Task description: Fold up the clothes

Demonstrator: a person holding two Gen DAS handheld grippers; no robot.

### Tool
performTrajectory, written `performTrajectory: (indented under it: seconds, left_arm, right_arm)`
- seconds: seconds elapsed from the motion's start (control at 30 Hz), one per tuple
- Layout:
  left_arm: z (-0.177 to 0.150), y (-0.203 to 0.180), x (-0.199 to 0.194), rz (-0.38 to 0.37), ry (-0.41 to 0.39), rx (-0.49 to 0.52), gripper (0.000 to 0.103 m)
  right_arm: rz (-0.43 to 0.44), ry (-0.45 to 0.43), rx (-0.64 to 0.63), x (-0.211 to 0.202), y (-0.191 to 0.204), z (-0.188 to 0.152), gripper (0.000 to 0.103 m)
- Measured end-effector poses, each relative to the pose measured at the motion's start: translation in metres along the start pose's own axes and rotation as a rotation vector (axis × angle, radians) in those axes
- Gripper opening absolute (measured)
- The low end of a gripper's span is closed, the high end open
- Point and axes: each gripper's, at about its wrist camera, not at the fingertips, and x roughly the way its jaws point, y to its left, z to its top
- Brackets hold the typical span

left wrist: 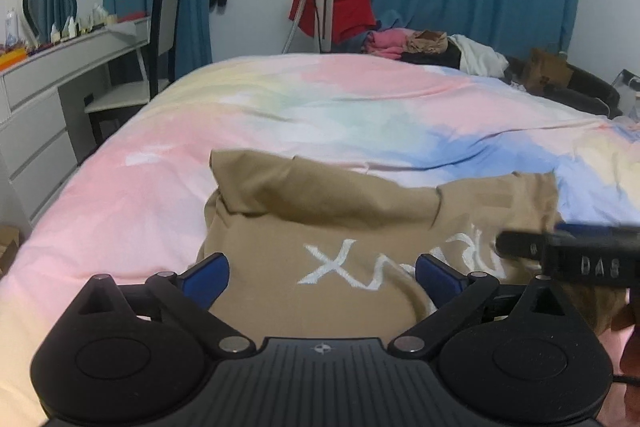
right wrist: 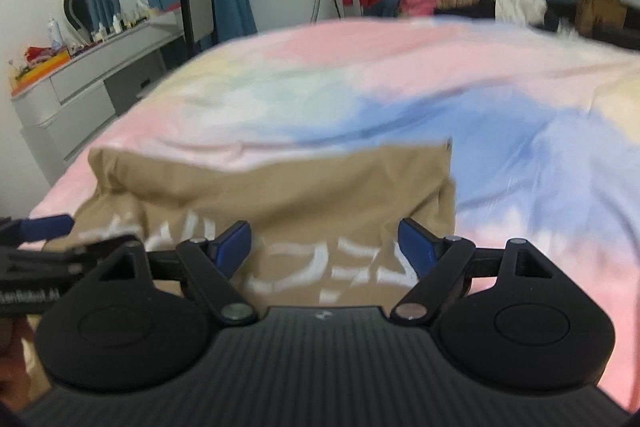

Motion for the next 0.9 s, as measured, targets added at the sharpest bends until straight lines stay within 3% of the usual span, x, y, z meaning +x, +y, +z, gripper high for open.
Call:
performTrajectory:
  seconds: [0.37,0.67,0.9]
  left_arm:
    - [-0.014,-0.001,0.010,0.012,-0.027,0.031,0.102]
    - [-0.011,-0.006,-0.050,-0.001,-0.074,-0.013,0.101]
    - [-0.034,-0.010,-0.052,0.038,0.035,-0.030,0.101]
  right_arm:
    - [-0.007,-0.064,-0.014,0.006,0.004,-0.019,0.084]
    - [0.000,-0.098,0.022,-0.045,0.004,-0.012,0.082]
    - [-0.025,-0.012,-0.030,-0.044,0.011,-0.032,0.083]
